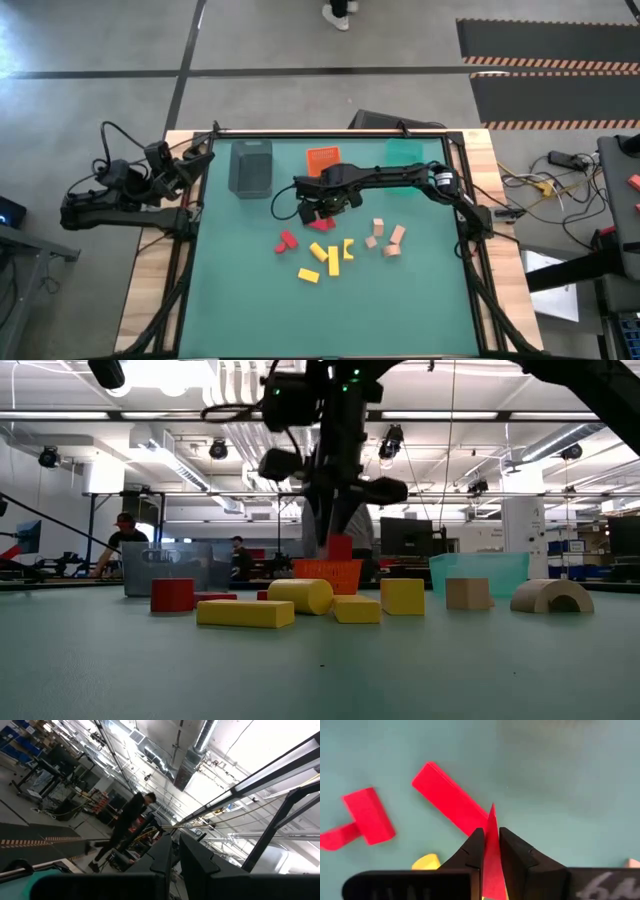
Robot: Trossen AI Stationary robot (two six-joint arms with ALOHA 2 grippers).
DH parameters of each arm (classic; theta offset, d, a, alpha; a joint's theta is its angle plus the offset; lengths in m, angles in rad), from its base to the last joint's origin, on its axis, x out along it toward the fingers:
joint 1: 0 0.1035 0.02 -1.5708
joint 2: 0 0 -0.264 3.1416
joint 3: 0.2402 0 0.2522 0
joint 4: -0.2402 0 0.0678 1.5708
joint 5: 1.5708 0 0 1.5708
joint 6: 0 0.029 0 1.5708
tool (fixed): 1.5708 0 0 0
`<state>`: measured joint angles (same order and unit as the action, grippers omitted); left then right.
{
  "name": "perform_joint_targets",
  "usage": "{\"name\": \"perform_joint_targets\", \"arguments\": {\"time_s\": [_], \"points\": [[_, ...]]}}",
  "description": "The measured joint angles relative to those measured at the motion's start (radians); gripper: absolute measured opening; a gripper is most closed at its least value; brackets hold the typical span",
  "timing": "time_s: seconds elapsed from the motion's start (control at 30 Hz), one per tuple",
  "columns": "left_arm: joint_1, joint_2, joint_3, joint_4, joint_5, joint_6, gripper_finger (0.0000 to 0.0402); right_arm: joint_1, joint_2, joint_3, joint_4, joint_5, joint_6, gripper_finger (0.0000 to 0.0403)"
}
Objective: Sort & place blocks by color
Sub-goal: Put the red block into the green bin
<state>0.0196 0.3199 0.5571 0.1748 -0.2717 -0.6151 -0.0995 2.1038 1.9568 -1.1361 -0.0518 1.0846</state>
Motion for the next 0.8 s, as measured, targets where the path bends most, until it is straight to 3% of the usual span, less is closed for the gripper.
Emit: {"name": "perform_joint_targets", "arguments": {"time_s": [0.33, 0.8], "points": [[0.000, 0.000, 0.000, 0.000, -0.017, 0.001, 0.0020, -0.088, -0.179, -0.025, -0.104, 0.008, -0.042, 0.0030], [0.000, 0.000, 0.000, -0.001, -0.086, 0.003, 0.0020, -0.382, -0.433, -0.293, -0.111, 0.037, -0.203, 0.0029]]}}
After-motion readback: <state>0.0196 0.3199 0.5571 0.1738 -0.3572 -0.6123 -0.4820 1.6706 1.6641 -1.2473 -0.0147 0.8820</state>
